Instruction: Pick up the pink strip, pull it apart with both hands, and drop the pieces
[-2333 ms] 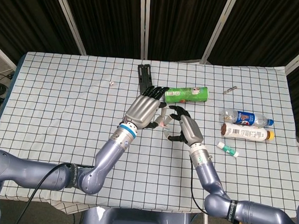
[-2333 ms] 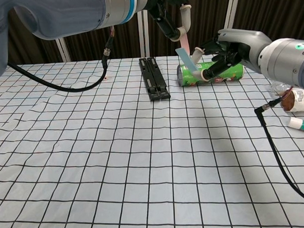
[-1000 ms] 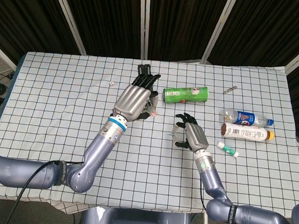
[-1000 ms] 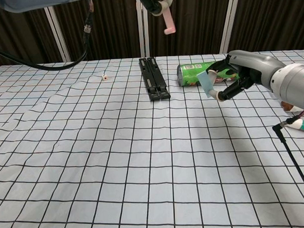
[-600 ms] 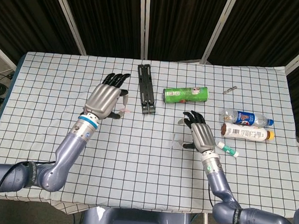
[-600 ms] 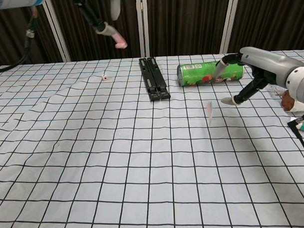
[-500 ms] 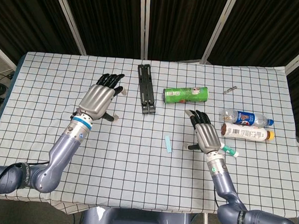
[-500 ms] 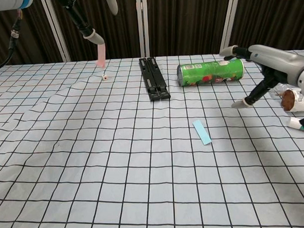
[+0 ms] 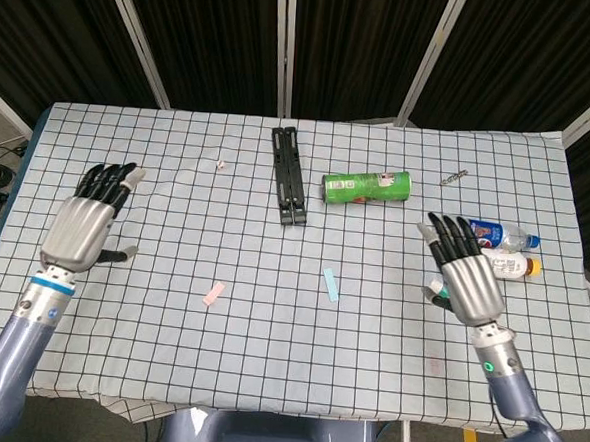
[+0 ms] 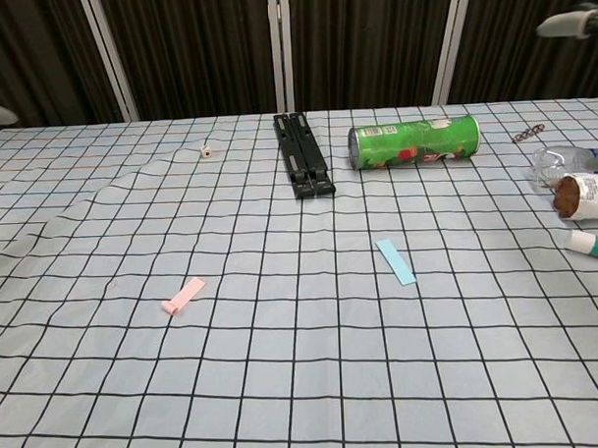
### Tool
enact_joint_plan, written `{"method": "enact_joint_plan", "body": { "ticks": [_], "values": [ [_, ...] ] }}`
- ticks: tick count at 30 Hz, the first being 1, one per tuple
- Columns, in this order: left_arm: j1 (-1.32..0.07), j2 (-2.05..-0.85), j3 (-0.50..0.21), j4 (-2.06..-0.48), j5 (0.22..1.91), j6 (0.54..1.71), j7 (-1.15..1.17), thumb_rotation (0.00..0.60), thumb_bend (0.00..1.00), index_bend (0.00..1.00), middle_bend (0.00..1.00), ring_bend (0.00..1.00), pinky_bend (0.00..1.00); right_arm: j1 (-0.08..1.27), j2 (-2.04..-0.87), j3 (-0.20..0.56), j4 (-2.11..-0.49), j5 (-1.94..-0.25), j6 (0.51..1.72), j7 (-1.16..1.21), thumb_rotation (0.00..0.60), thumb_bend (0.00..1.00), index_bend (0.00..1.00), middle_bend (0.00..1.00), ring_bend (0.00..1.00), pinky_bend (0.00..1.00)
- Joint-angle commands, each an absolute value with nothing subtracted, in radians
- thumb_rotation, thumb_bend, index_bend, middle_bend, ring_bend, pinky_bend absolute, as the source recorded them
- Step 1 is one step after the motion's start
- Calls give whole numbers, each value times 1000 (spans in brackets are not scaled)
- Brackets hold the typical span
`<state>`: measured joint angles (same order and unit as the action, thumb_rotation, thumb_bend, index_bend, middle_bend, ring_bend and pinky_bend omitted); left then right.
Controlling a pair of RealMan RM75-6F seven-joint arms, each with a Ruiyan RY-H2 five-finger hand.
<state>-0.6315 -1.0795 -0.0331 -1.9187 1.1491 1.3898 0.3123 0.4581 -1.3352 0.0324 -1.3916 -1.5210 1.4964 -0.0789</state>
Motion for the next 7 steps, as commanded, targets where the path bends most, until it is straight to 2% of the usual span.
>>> {"method": "enact_joint_plan", "body": {
  "ticks": [1, 7],
  "values": [
    [-498, -1067, 56, -1873, 1255, 1495, 233, 600, 0, 0, 0, 0, 0, 367, -1259, -10, -1367, -1576, 1603, -74, 600, 0, 28, 0, 0, 0],
    [-366, -1108, 117, -1790, 1382, 1603, 205, 600, 0, 0, 0, 0, 0, 275, -1209, -28, -1420, -1566, 1656, -94, 600, 0, 19, 0, 0, 0]
  ]
}}
